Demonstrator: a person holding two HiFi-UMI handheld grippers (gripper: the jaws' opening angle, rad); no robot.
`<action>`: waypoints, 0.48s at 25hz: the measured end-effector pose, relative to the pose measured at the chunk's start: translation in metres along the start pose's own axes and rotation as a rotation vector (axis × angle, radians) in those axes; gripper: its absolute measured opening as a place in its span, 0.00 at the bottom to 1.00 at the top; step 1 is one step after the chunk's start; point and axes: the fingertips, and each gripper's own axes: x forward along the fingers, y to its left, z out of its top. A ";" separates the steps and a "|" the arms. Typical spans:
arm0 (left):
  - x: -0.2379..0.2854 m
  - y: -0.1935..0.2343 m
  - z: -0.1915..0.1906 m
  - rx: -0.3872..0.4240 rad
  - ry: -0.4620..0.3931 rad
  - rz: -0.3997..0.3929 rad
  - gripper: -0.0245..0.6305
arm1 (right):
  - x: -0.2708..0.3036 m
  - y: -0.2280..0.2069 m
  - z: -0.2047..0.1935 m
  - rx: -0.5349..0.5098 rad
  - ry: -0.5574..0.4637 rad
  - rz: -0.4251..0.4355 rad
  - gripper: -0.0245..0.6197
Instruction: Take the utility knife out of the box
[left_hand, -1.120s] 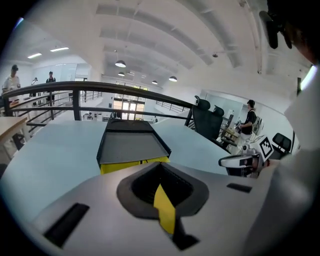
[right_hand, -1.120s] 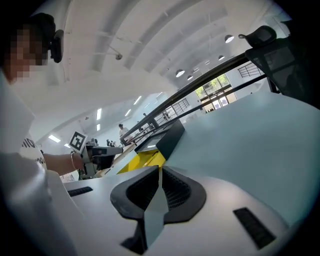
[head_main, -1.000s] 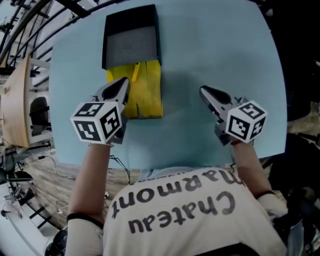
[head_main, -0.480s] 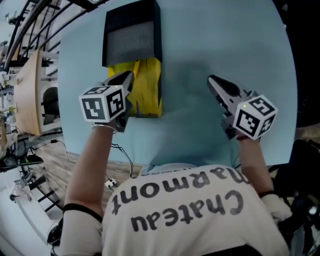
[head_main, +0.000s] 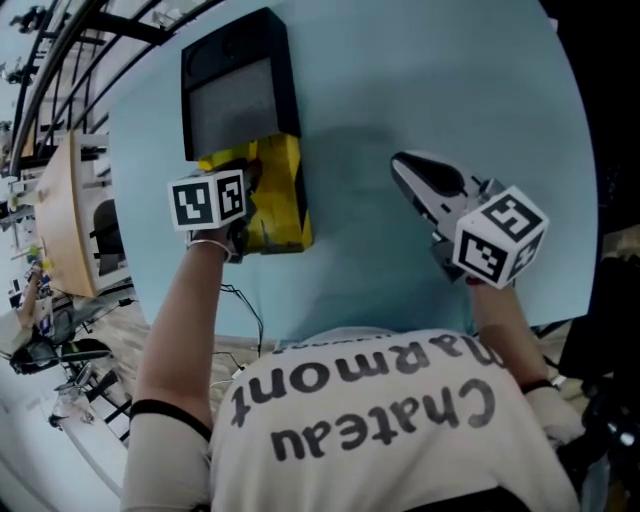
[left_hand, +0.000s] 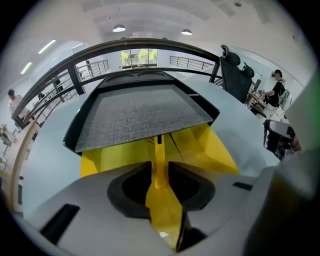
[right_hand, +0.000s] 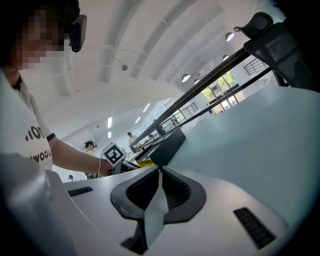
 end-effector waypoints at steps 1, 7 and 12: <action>0.001 0.000 0.000 -0.003 0.006 -0.004 0.20 | -0.001 0.000 0.001 0.000 -0.002 -0.004 0.11; 0.002 0.000 0.000 -0.015 0.001 -0.019 0.20 | -0.006 -0.001 0.000 -0.002 0.002 -0.016 0.11; 0.001 0.001 -0.001 -0.020 -0.020 0.006 0.16 | -0.010 0.000 -0.002 0.007 0.005 -0.029 0.11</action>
